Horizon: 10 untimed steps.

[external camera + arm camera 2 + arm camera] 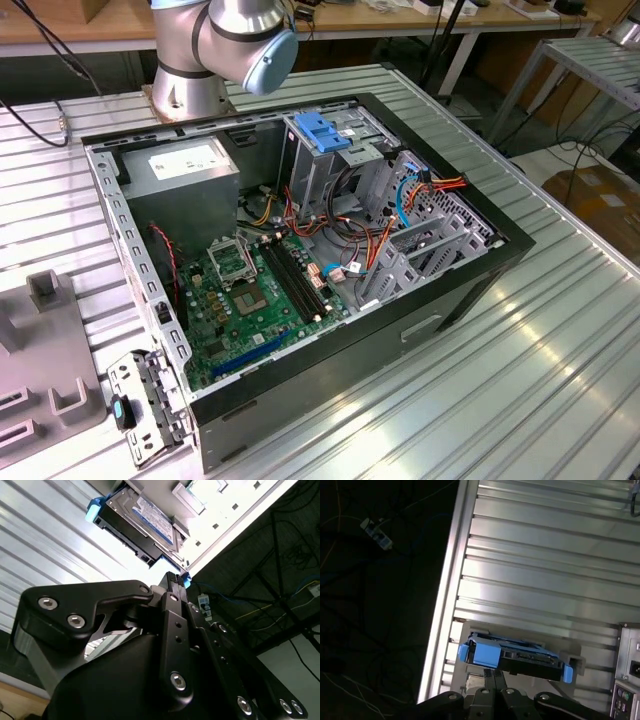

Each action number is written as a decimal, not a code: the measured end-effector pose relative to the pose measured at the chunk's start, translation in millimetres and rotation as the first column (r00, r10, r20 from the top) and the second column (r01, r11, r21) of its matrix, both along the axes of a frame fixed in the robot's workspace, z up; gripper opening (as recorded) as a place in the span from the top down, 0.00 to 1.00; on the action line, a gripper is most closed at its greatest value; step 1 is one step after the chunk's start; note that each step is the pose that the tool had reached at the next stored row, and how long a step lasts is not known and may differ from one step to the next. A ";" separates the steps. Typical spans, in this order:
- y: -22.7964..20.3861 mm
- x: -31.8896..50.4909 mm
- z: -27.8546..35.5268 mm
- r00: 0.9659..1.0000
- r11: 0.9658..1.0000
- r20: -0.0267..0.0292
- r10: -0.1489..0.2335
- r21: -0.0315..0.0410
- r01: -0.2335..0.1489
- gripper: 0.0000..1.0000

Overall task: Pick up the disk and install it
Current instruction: 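Pick up the disk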

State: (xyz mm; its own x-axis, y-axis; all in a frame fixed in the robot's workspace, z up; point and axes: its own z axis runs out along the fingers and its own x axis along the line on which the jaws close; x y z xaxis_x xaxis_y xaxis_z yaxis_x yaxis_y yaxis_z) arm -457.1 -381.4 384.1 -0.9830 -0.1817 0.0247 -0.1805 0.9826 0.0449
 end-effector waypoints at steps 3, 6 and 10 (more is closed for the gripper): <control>0.0 0.0 0.0 1.000 1.000 0.000 0.015 0.000 -0.015 0.89; 0.0 0.0 0.0 1.000 1.000 0.000 0.028 0.000 -0.028 0.89; 0.0 0.0 0.0 0.999 0.999 0.000 0.047 0.000 -0.047 0.89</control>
State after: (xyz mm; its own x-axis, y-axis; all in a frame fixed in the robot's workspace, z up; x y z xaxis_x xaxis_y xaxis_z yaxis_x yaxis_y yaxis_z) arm -457.1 -381.4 384.1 -0.9733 -0.2281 0.0247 -0.2269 0.9729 0.0448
